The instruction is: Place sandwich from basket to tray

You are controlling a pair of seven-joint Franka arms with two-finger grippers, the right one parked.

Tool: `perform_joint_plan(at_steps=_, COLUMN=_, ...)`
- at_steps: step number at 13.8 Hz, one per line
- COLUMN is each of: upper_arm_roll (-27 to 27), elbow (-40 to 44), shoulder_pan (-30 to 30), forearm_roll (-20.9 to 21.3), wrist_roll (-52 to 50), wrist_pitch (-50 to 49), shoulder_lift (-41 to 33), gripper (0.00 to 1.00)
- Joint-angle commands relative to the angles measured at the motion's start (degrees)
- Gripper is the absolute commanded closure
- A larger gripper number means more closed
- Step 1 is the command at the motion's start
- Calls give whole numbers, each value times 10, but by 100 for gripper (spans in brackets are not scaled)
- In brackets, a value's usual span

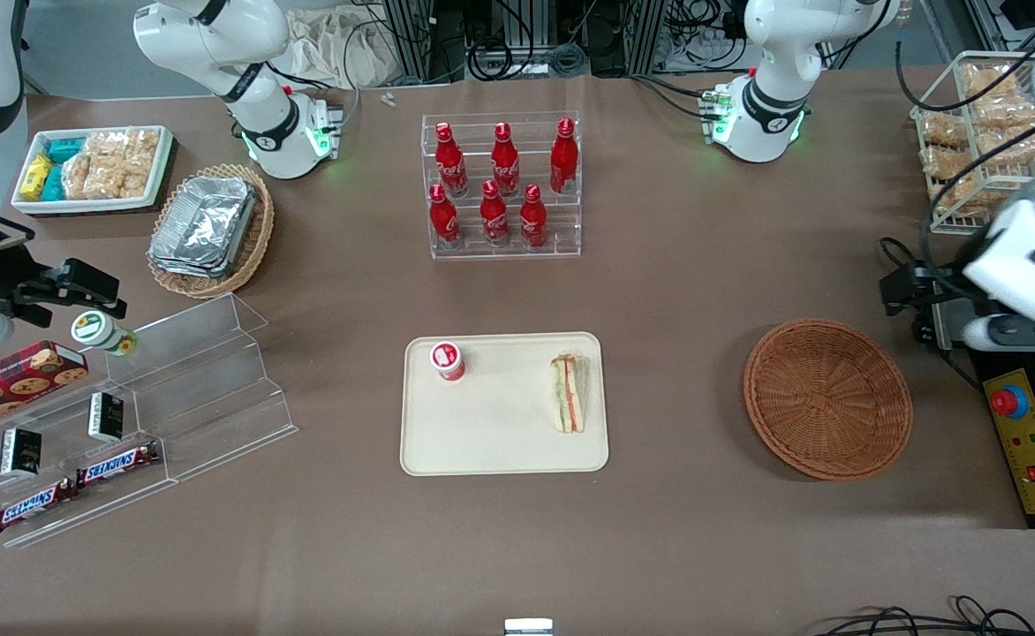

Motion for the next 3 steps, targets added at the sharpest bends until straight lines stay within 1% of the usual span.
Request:
perform_joint_plan(at_steps=1, upper_arm_roll=-4, elbow=14, shoulder_pan=21, forearm_roll=-16, wrist_roll=11, wrist_pitch=-22, shoulder_lift=-6, gripper=0)
perform_joint_plan(at_steps=3, upper_arm_roll=-4, elbow=16, shoulder_pan=21, forearm_roll=-14, wrist_roll=7, wrist_pitch=-22, shoulder_lift=-5, gripper=0)
